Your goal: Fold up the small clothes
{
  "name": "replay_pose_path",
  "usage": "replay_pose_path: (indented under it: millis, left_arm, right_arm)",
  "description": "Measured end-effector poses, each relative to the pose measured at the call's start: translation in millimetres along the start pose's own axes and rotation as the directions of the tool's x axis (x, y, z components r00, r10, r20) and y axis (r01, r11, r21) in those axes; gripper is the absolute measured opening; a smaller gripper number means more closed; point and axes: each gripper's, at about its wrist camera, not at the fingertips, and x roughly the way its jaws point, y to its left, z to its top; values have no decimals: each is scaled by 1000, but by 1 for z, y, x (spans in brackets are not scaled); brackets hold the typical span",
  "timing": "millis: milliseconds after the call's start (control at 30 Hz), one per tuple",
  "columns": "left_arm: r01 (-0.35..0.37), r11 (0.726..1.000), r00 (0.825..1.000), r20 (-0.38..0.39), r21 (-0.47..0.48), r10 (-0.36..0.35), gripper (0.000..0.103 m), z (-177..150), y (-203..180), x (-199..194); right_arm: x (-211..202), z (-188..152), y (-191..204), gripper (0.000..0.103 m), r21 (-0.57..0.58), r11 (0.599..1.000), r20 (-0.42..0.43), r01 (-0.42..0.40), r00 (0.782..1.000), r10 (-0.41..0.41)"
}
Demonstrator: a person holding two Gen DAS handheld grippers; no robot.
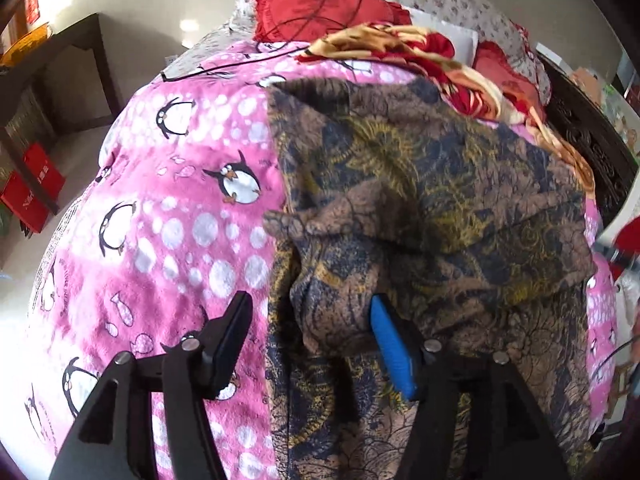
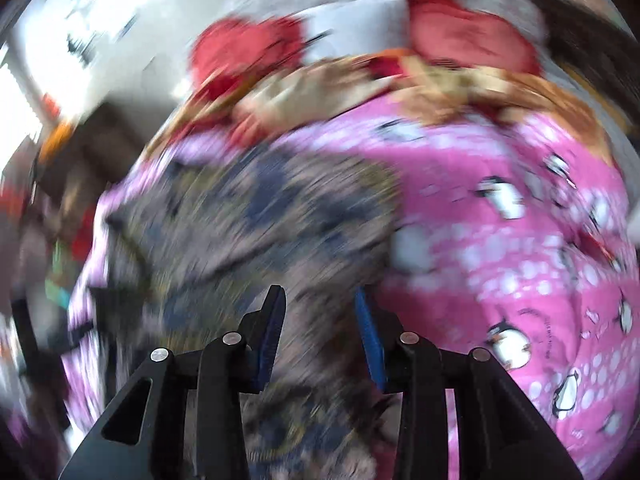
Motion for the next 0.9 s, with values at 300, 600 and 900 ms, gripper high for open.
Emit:
replay_pose_path:
  millis: [300, 600, 900]
  left_arm:
    - [-55, 995, 997, 42, -87, 59, 69, -5, 47, -23]
    - [-27, 997, 999, 23, -74, 28, 69, -14, 55, -18]
    - [-34, 986, 999, 30, -162, 40, 69, -20, 98, -25]
  right_arm:
    - [-2, -21, -17, 31, 48, 965, -34, 259, 966, -258]
    - [18, -6, 174, 33, -283, 903, -72, -323, 946, 316]
    - [86, -1, 304, 6, -616, 762, -74, -200, 978, 197]
